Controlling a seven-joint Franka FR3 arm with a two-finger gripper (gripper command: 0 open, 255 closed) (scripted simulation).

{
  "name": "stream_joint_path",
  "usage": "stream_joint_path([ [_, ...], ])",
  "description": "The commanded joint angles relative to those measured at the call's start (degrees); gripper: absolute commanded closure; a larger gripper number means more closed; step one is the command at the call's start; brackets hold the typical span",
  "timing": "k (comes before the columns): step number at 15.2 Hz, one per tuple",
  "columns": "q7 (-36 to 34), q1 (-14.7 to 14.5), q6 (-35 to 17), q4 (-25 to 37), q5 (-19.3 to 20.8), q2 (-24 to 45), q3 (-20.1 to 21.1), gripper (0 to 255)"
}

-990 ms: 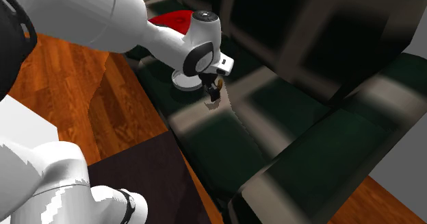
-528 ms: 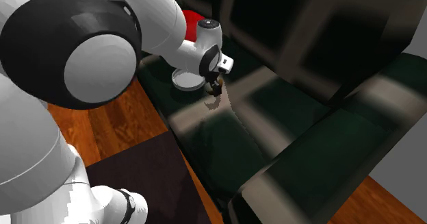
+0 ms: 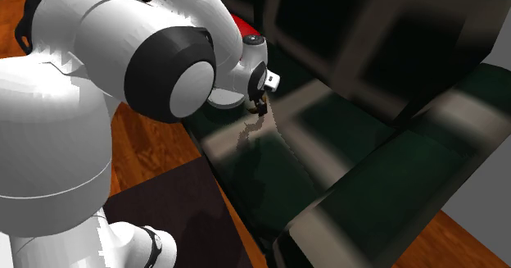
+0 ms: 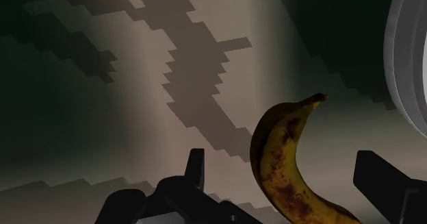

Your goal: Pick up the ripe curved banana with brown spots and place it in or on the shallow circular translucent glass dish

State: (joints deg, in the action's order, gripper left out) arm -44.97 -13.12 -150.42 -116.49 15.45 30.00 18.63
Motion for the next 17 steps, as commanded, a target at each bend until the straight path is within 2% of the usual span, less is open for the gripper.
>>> stream_joint_path([
  [1,-0.5,-0.6,-1.0,0.4,0.7,1.4,-0.6,0],
  [3,-1.0,-1.2,-2.1,1.1,1.4,3.2,-1.4,0],
  [11,-1.0,-1.2,-2.1,1.1,1.4,3.2,-1.4,0],
  [12,-1.0,-1.2,-2.1,1.1,1.4,3.2,-1.4,255],
  [17,-1.0,-1.1,-2.3,0.8,1.4,3.0,-1.3,255],
])
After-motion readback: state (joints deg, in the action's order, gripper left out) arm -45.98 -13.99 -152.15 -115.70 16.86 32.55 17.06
